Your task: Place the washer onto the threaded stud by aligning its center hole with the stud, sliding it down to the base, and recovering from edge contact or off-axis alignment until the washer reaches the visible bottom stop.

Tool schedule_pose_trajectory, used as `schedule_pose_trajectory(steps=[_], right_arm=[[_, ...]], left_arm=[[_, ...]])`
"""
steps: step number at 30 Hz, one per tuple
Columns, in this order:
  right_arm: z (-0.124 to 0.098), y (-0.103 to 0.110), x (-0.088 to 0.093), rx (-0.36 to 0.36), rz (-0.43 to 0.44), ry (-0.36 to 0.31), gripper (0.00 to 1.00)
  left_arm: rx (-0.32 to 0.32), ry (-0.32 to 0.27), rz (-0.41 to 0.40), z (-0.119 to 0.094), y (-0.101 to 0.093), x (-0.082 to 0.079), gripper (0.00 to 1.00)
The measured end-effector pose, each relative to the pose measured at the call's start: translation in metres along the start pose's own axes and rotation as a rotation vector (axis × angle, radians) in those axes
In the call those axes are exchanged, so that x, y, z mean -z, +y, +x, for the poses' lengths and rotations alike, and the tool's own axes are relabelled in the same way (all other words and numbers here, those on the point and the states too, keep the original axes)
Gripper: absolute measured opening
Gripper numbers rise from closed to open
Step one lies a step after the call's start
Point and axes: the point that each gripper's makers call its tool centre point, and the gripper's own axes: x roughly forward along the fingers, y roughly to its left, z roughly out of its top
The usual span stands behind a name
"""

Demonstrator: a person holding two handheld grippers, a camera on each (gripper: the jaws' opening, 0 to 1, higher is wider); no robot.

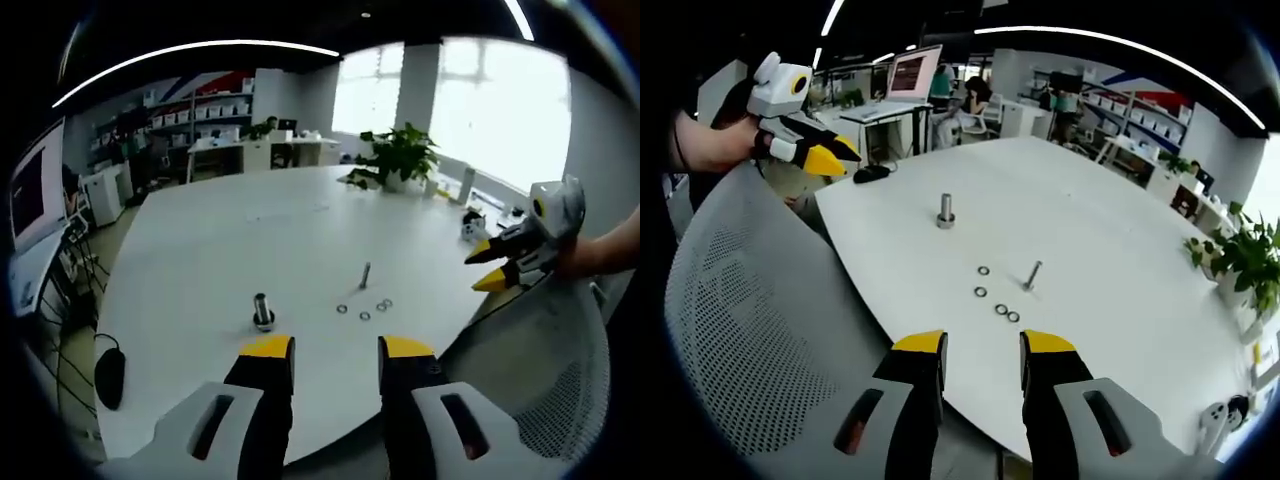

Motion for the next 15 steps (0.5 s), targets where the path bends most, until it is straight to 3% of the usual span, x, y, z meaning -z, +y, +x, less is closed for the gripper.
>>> schedule_pose_trajectory(steps=[6, 9, 12, 15], right_arm=[[0.0, 0.0, 0.001, 0.001, 0.005, 0.004, 0.31], [0.001, 0.003, 0.0, -0.012, 0.009, 0.004, 0.31], [0.003, 0.008, 0.001, -0.035, -0.019, 0.014, 0.32], [0.003, 0.011, 0.002, -0.044, -0.012, 0.02, 0.32]], left_arm=[[-0.04, -0.023, 0.035, 0.002, 0.003, -0.003, 0.33], [-0.072, 0.008, 0.074, 0.003, 0.007, 0.004, 0.33], [-0.056, -0.024, 0.081, 0.002, 0.001, -0.001, 0.34], [-0.058, -0.002, 0.101, 0.003, 0.001, 0.005, 0.35]])
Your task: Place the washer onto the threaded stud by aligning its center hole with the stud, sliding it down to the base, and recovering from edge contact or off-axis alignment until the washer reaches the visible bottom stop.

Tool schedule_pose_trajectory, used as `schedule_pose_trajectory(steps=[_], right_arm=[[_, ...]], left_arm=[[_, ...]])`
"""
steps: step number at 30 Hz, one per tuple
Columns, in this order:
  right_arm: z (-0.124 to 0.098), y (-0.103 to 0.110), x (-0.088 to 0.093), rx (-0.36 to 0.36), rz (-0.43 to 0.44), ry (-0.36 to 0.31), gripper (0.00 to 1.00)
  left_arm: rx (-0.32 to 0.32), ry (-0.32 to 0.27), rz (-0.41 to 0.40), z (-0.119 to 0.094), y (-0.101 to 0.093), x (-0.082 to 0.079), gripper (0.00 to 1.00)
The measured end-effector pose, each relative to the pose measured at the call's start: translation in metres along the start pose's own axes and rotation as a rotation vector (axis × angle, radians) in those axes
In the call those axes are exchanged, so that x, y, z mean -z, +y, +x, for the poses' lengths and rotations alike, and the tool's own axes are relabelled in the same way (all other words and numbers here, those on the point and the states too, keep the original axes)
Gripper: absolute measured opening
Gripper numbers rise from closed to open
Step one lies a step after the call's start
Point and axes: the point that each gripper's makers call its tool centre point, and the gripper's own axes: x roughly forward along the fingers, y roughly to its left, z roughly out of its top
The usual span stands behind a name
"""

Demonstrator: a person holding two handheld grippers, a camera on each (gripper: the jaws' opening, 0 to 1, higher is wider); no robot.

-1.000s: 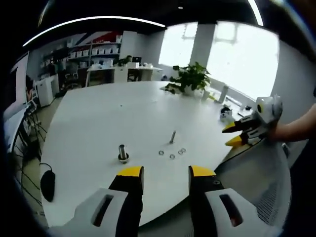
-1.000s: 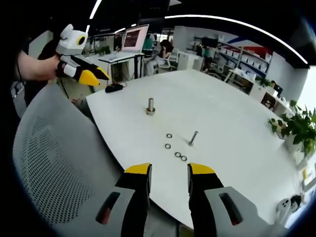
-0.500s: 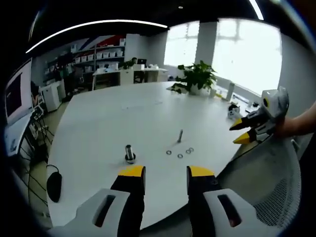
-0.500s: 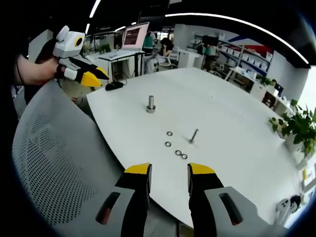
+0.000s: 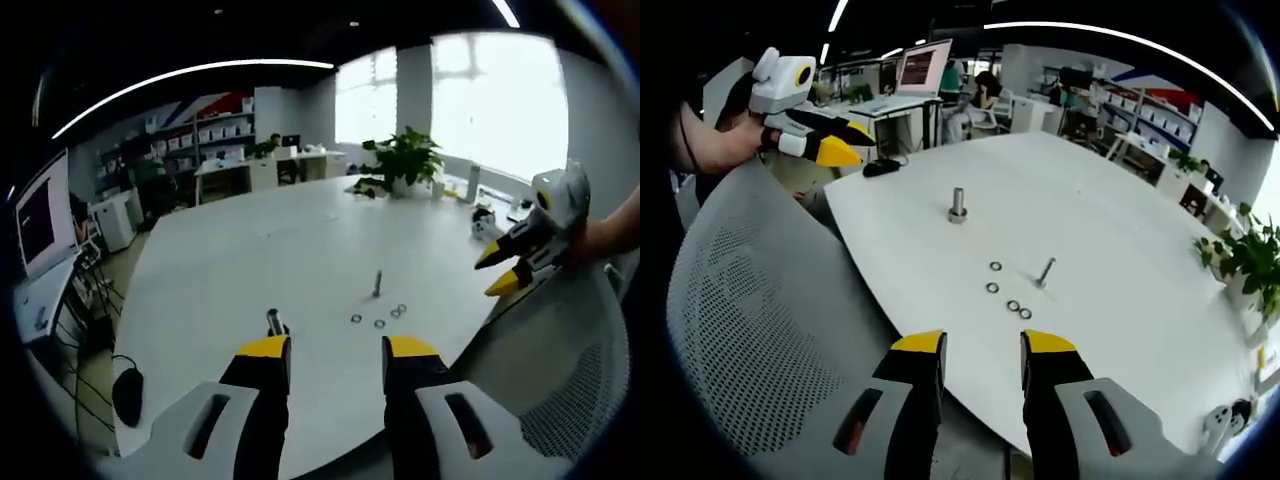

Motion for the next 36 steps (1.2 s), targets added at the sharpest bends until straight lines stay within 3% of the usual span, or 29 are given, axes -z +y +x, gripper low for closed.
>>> schedule_pose_trajectory(steps=[7, 14, 16, 18, 27, 36], right_arm=[[-0.002, -0.001, -0.006, 0.004, 0.006, -0.026, 0.32], [0.002, 0.002, -0.008, -0.053, 0.035, 0.0, 0.33], [0.003, -0.001, -0.01, -0.06, 0.065, 0.006, 0.31], [0.003, -0.007, -0.019, -0.059, 0.154, -0.033, 0.31], [0.031, -0.041, -0.025, -0.045, 0.184, -0.003, 0.32], [0.06, -0.054, -0.007, -0.056, 0.015, 0.108, 0.31]], left_arm=[[-0.005, -0.013, -0.024, -0.002, 0.004, -0.002, 0.35], [-0.002, 0.005, -0.012, 0.001, 0.004, 0.0, 0.36], [0.0, 0.01, -0.007, 0.001, 0.004, 0.002, 0.36], [-0.002, 0.019, -0.004, 0.001, 0.005, 0.005, 0.36], [-0.009, 0.02, -0.035, 0.0, 0.009, 0.007, 0.37], [-0.007, 0.018, -0.071, 0.001, 0.01, 0.008, 0.36]])
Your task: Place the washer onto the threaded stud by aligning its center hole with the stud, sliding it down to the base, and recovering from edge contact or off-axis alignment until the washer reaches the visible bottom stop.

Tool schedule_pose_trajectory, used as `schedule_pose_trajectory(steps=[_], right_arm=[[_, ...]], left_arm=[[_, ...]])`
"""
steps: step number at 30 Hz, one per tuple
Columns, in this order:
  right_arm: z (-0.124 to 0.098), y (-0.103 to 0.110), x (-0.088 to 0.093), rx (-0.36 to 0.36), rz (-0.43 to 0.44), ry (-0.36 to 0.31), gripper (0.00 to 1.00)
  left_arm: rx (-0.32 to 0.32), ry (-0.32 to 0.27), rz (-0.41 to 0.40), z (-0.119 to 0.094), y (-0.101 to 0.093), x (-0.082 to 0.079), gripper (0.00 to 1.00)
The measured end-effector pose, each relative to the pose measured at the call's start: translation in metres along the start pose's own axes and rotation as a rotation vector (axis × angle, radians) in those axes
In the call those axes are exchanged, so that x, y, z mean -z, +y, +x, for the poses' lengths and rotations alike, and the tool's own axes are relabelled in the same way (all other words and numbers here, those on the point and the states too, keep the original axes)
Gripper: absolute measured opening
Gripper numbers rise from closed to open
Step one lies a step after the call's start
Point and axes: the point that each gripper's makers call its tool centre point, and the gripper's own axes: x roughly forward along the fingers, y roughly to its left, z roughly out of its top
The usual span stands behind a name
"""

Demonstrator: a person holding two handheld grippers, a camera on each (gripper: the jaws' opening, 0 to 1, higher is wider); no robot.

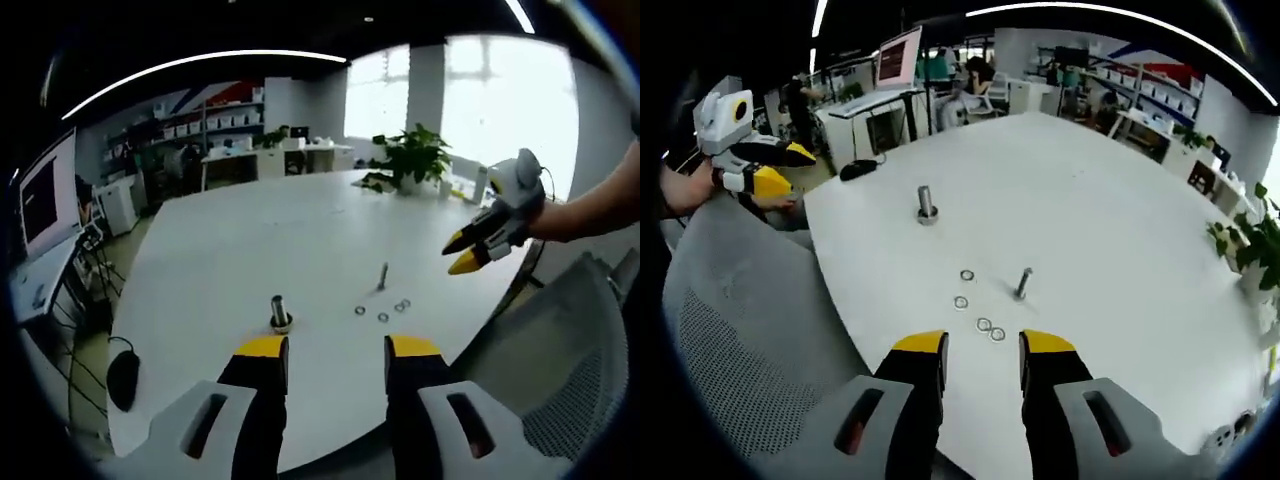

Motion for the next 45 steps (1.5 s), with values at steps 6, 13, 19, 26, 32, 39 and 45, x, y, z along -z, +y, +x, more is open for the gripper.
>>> schedule_pose_trajectory(steps=[6, 13, 19, 26, 32, 39, 45], right_arm=[[0.021, 0.0, 0.011, -0.032, -0.113, 0.073, 0.31], [0.049, 0.004, 0.02, -0.117, 0.027, 0.089, 0.31], [0.059, -0.003, 0.03, -0.109, -0.003, 0.144, 0.29], [0.074, -0.013, 0.039, -0.114, 0.026, 0.194, 0.25], [0.084, -0.011, 0.045, -0.129, -0.013, 0.237, 0.25], [0.092, -0.012, 0.05, -0.169, -0.09, 0.3, 0.24], [0.095, -0.01, 0.047, -0.179, -0.109, 0.303, 0.24]], left_arm=[[0.001, -0.005, -0.006, -0.001, 0.0, 0.0, 0.35], [-0.011, 0.01, 0.011, -0.002, 0.001, 0.003, 0.31], [-0.018, 0.001, 0.004, -0.002, 0.003, 0.002, 0.31], [-0.019, 0.001, 0.003, -0.003, 0.003, 0.002, 0.31], [-0.024, 0.006, 0.002, -0.003, 0.005, 0.003, 0.31], [-0.027, 0.013, 0.002, -0.003, 0.005, 0.005, 0.3], [-0.028, 0.013, 0.001, -0.003, 0.006, 0.005, 0.3]])
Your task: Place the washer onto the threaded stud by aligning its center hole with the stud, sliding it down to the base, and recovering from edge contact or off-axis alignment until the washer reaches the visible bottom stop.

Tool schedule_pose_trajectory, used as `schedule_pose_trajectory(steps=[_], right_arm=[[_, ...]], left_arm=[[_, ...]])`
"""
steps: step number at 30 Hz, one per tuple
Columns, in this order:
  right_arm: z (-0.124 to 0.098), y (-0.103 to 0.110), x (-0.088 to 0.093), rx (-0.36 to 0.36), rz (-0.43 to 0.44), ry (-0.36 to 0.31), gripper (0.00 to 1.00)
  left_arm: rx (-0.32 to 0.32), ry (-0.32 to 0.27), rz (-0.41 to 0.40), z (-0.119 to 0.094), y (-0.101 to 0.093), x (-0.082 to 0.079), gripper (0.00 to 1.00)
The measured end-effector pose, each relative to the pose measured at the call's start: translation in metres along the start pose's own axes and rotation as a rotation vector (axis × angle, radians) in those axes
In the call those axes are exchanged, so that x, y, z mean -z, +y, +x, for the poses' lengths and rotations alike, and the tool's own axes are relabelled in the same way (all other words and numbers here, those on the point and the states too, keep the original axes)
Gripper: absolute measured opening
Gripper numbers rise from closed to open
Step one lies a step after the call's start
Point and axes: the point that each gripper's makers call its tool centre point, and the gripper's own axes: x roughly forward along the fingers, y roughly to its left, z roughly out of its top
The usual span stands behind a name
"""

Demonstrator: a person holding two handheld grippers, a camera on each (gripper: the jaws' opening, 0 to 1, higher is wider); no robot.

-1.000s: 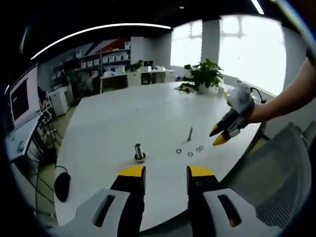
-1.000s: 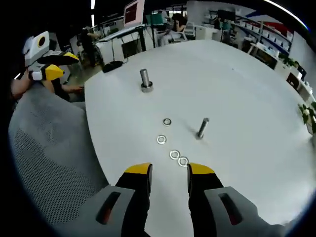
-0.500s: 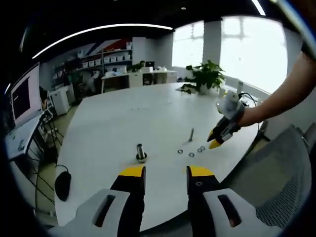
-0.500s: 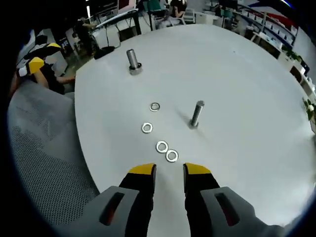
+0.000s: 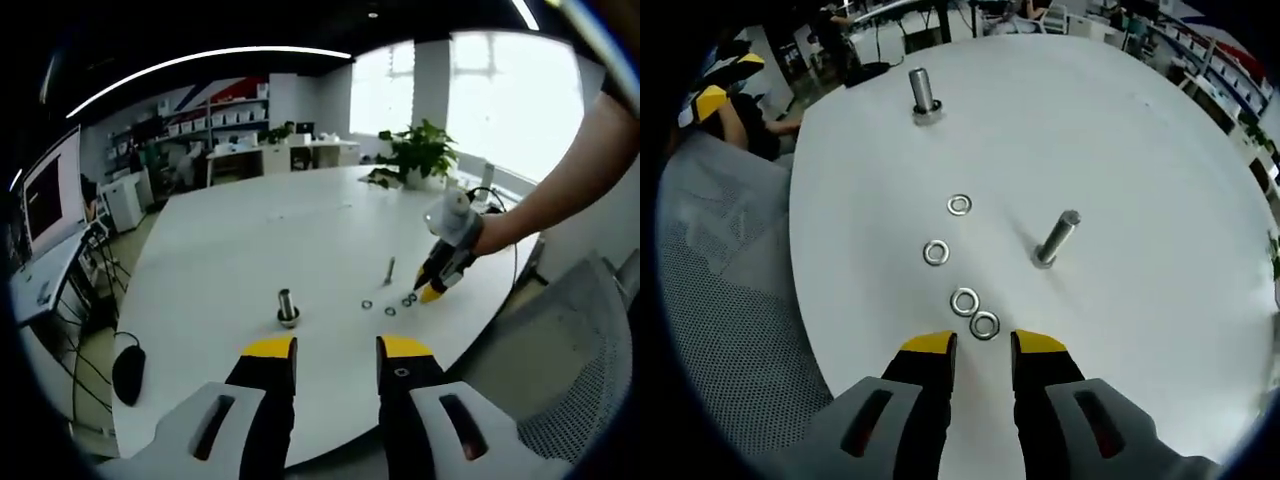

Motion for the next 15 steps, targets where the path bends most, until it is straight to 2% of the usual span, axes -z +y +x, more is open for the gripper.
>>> schedule_pose_trajectory(steps=[3, 7, 10, 14, 15], right_arm=[[0.0024, 0.0019, -0.0004, 0.005, -0.07, 0.011, 0.24], [0.0033, 0.0001, -0.0009, 0.007, -0.081, 0.014, 0.22], [0.0037, 0.0001, -0.0027, -0.007, -0.129, 0.03, 0.22], [0.0052, -0.0002, -0.004, -0.023, -0.164, 0.073, 0.21], [0.0047, 0.0005, -0.0037, -0.026, -0.173, 0.104, 0.21]], left_arm=[[-0.002, 0.0, 0.001, -0.0001, 0.0004, 0.0002, 0.3], [-0.004, 0.003, 0.001, 0.0, 0.0004, 0.0009, 0.29], [-0.005, 0.005, 0.003, -0.0001, 0.0007, 0.0012, 0.29], [-0.007, 0.016, -0.002, 0.0004, 0.0013, 0.0037, 0.29], [-0.005, 0.02, -0.002, 0.0012, 0.0009, 0.0041, 0.29]])
